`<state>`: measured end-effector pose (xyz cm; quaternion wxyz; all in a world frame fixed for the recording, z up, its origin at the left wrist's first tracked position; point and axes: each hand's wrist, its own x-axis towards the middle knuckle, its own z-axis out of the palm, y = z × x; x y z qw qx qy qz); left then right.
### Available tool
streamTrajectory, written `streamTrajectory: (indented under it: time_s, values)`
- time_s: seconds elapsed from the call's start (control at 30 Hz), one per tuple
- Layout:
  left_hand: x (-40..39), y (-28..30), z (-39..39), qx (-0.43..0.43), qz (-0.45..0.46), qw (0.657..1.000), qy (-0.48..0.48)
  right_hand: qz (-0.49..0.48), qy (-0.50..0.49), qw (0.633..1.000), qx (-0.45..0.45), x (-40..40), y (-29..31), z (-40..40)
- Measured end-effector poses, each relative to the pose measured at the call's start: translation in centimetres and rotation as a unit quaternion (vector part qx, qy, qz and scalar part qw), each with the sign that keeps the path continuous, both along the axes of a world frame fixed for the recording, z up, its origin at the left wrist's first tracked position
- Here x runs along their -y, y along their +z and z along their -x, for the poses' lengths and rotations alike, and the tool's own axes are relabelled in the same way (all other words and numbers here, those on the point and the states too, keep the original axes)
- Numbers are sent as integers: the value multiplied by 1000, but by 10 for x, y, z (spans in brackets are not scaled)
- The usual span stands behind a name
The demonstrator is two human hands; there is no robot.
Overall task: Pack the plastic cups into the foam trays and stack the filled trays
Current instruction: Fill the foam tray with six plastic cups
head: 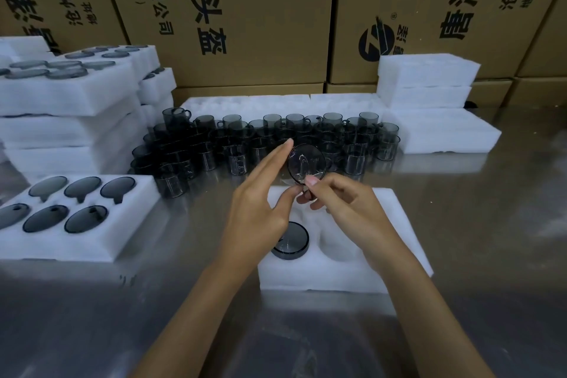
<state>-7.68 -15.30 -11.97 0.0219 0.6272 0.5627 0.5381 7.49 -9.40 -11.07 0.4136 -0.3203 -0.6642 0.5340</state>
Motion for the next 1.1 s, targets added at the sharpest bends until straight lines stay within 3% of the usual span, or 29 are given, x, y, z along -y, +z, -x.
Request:
streamTrajectory:
  time_s: [0.3,0.5,0.6,0.77,0.93,1.1]
  values:
    - [-3,0,16,121,66,990,-4,4,-3,1000,-8,-1,-1,-2]
    - [-8,-15,28,148,156,976,-20,-46,-37,987,149,-4,-12,3]
    - [-9,-16,32,165,163,972,-43,-47,-54,987,147,-6,-13,3]
    - [-9,-13,38,126,202,969,-61,-40,-55,988,141,-8,-14,3]
    - [-8,-12,40,89,229,967,-62,-100,-32,979,173,-9,-14,0]
    - [-6,-14,40,109,247,961,-57,-186,-1,932,312,-8,-16,2]
